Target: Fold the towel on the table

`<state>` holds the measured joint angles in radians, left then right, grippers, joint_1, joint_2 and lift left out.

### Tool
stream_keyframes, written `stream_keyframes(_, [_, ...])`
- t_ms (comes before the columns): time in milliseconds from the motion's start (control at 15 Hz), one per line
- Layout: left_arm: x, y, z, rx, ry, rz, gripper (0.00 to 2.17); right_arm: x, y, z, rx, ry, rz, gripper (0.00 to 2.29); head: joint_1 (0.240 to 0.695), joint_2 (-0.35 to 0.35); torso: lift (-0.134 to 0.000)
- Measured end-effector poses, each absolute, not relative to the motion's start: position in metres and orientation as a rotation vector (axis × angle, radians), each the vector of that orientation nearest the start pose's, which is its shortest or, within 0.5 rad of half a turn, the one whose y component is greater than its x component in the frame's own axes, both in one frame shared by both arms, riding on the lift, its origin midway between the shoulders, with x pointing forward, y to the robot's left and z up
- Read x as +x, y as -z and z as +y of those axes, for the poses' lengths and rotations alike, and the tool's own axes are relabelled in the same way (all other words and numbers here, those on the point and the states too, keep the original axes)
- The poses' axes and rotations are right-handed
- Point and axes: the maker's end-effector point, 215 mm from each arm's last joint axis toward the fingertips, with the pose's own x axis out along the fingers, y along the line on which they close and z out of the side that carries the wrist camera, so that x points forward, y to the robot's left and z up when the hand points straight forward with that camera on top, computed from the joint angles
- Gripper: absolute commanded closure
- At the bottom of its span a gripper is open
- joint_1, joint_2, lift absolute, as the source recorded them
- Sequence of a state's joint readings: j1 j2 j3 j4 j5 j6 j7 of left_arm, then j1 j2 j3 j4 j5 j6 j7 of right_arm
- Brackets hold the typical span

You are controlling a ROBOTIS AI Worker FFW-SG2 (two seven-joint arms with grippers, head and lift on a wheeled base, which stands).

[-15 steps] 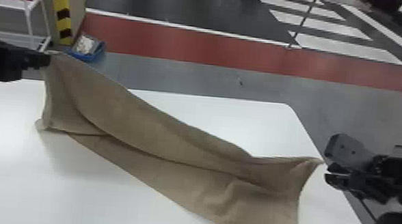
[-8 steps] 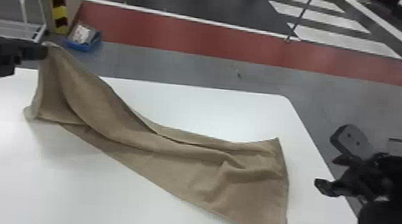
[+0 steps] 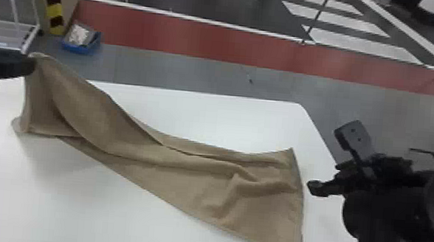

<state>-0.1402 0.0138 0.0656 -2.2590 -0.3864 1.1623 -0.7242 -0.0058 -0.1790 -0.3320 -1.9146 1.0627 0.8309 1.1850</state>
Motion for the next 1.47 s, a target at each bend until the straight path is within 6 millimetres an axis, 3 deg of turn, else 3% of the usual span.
stream_keyframes(133, [0.542, 0.242, 0.219, 0.072, 0.327, 0.386, 1.59, 0.461, 0.414, -0.448, -0.477, -0.120, 0.935, 0.22, 0.695, -0.257, -0.125])
stream_keyframes(400, [0.537, 0.244, 0.218, 0.079, 0.336, 0.381, 1.59, 0.463, 0.453, -0.412, -0.435, -0.173, 0.978, 0.69, 0.695, -0.216, -0.125])
stream_keyframes(467, [0.537, 0.244, 0.218, 0.082, 0.335, 0.378, 1.59, 0.462, 0.459, -0.408, -0.430, -0.184, 0.987, 0.91, 0.695, -0.211, -0.125])
stream_keyframes(600, [0.537, 0.242, 0.219, 0.088, 0.334, 0.369, 1.59, 0.459, 0.465, -0.404, -0.423, -0.205, 0.998, 1.68, 0.695, -0.204, -0.125])
stream_keyframes(667, [0.537, 0.241, 0.219, 0.091, 0.333, 0.365, 1.59, 0.457, 0.466, -0.405, -0.420, -0.208, 0.997, 1.92, 0.695, -0.204, -0.125])
stream_keyframes(733, [0.538, 0.241, 0.220, 0.094, 0.332, 0.361, 1.59, 0.455, 0.465, -0.406, -0.416, -0.207, 0.993, 1.97, 0.695, -0.205, -0.125])
stream_keyframes(867, [0.539, 0.239, 0.221, 0.104, 0.331, 0.351, 1.59, 0.449, 0.459, -0.408, -0.405, -0.203, 0.968, 1.97, 0.695, -0.207, -0.125])
stream_keyframes(1000, [0.541, 0.239, 0.225, 0.114, 0.327, 0.346, 1.59, 0.437, 0.437, -0.409, -0.382, -0.204, 0.903, 1.97, 0.695, -0.206, -0.125])
stream_keyframes(1200, [0.544, 0.241, 0.228, 0.126, 0.326, 0.347, 1.59, 0.408, 0.401, -0.404, -0.364, -0.229, 0.825, 1.96, 0.695, -0.204, -0.125])
stream_keyframes(1333, [0.546, 0.245, 0.226, 0.129, 0.329, 0.352, 1.59, 0.381, 0.398, -0.394, -0.377, -0.280, 0.831, 1.84, 0.695, -0.202, -0.125])
stream_keyframes(1400, [0.547, 0.247, 0.225, 0.130, 0.331, 0.355, 1.59, 0.366, 0.403, -0.382, -0.383, -0.339, 0.851, 1.39, 0.695, -0.197, -0.125])
stream_keyframes(1467, [0.548, 0.247, 0.224, 0.131, 0.333, 0.355, 1.59, 0.355, 0.408, -0.370, -0.384, -0.405, 0.868, 0.66, 0.695, -0.190, -0.125])
